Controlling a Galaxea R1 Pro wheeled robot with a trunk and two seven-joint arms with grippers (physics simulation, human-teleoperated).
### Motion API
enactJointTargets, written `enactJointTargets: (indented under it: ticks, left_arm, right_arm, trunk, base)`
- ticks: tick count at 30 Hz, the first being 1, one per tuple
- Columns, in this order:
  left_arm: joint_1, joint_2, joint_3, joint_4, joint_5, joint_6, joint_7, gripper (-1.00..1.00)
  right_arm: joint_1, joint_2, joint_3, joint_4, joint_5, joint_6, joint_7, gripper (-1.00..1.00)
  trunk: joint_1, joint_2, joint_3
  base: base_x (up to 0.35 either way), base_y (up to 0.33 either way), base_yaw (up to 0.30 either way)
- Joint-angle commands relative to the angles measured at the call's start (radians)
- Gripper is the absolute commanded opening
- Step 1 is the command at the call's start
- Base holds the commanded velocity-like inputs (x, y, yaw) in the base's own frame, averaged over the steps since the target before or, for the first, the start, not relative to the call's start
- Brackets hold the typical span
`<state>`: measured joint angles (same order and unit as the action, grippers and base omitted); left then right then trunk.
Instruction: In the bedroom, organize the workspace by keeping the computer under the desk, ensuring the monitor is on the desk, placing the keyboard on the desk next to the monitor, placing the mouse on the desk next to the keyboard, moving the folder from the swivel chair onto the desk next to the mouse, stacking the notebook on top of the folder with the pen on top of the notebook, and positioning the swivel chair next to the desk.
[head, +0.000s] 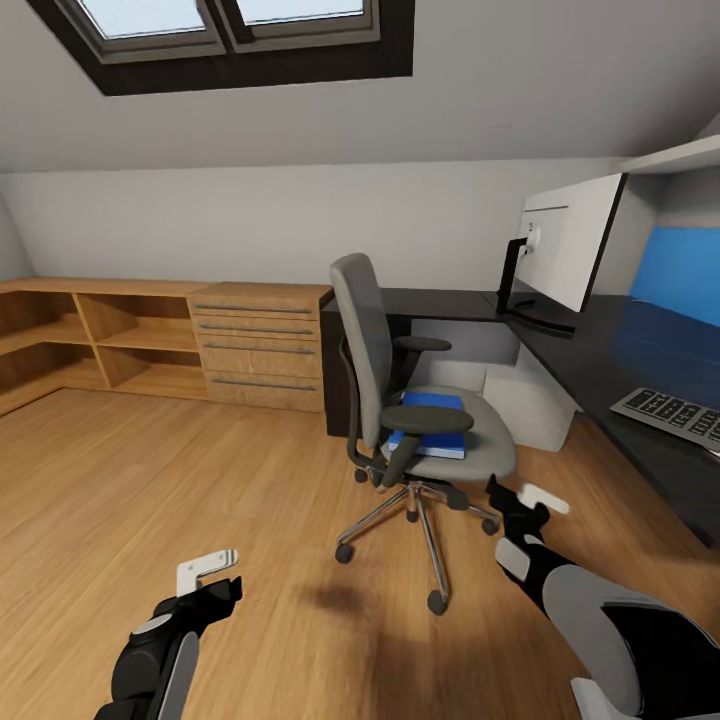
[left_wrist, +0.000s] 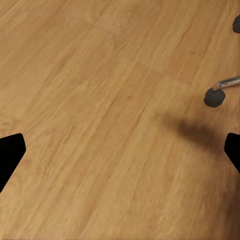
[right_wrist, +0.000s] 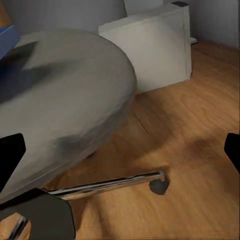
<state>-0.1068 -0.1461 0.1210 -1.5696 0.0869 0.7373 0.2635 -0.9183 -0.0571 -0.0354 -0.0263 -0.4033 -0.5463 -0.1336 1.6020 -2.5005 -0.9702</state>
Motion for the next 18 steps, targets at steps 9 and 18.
enactJointTargets:
  ticks: [9, 18]
  left_arm:
    - [-0.001, -0.002, 0.042, 0.000, 0.011, 0.004, 0.005, 1.00]
    - [-0.001, -0.003, 0.043, 0.006, 0.010, 0.004, 0.006, 1.00]
  right_arm:
    - [-0.001, -0.005, -0.003, -0.002, -0.271, 0.066, 0.025, 1.00]
    - [-0.001, -0.029, -0.003, -0.003, -0.385, 0.070, 0.026, 1.00]
  trunk:
    - [0.000, 0.000, -0.001]
    - [0.000, 0.000, -0.001]
  base:
    - [0.000, 0.000, 0.000]
    - [0.082, -0.017, 0.000]
